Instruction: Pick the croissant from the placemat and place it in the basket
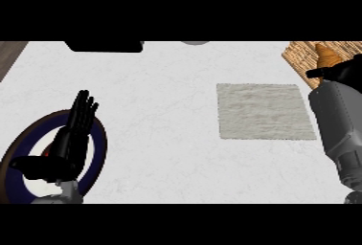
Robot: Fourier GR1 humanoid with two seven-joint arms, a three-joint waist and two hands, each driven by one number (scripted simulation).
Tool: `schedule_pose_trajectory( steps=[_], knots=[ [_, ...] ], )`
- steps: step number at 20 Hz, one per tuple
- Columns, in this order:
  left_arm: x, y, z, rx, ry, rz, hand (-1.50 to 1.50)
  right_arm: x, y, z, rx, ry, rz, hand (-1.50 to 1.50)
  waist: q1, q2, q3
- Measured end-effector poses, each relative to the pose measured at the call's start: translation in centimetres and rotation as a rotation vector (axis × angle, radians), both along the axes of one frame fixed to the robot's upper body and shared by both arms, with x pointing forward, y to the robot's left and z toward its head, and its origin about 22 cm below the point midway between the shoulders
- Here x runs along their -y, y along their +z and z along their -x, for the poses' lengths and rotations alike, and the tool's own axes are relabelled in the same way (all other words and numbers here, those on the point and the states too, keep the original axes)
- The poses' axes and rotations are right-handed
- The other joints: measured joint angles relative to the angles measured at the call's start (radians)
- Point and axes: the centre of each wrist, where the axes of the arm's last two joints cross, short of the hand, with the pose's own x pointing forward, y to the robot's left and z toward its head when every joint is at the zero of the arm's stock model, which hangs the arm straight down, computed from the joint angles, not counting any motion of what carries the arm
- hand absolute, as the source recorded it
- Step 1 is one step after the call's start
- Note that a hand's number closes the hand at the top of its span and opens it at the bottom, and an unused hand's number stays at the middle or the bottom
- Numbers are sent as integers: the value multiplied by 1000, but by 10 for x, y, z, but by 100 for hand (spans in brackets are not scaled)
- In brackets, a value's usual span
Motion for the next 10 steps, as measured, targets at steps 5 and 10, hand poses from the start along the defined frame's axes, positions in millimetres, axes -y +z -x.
schedule_pose_trajectory(
  steps=[5, 10],
  knots=[
    [-4, 4, -2, -1, 7, 5, 0, 3, 13, -1, 73, -6, 108, -150, -3, 1, 1],
    [-7, 1, 0, -3, 12, 1, 0, 3, 30, 2, 121, -48, 206, -150, -15, -4, 1]
  ],
)
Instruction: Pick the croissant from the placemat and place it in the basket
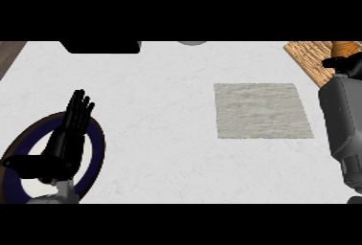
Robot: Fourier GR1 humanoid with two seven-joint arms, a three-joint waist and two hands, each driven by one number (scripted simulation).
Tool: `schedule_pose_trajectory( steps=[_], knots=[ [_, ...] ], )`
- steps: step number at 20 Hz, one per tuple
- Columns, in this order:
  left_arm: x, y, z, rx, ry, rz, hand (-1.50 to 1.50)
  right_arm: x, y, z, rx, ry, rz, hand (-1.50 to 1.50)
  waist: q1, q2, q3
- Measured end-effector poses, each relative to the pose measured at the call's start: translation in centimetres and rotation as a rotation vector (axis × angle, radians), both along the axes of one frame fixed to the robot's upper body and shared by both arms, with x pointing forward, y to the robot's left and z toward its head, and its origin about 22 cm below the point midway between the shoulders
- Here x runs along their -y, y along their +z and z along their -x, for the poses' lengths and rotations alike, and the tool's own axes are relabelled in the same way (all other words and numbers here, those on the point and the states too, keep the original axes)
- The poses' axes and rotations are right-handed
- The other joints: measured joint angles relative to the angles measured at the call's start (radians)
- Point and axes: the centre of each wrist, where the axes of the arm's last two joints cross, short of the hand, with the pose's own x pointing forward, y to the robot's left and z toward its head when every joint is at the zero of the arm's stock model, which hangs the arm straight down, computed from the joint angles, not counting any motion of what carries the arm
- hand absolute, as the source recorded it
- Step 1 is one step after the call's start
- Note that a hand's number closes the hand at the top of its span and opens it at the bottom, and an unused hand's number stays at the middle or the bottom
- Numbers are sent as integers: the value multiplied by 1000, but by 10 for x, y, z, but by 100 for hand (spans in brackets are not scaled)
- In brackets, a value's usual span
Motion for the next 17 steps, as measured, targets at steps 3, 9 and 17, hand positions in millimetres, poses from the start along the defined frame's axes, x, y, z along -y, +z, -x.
schedule_pose_trajectory(
  steps=[3, 9, 17],
  knots=[
    [-2, 0, 2, -10, 7, 4, 0, -2, 9, 5, 17, -29, 42, -150, -7, -4, 0],
    [-11, -6, 7, -19, 31, -1, 0, -5, 24, 26, 144, -87, 78, -150, -28, -11, -1],
    [0, -7, 8, -12, 38, -3, 0, -25, 41, 94, 337, -73, 57, -150, -36, -13, -1]
  ],
)
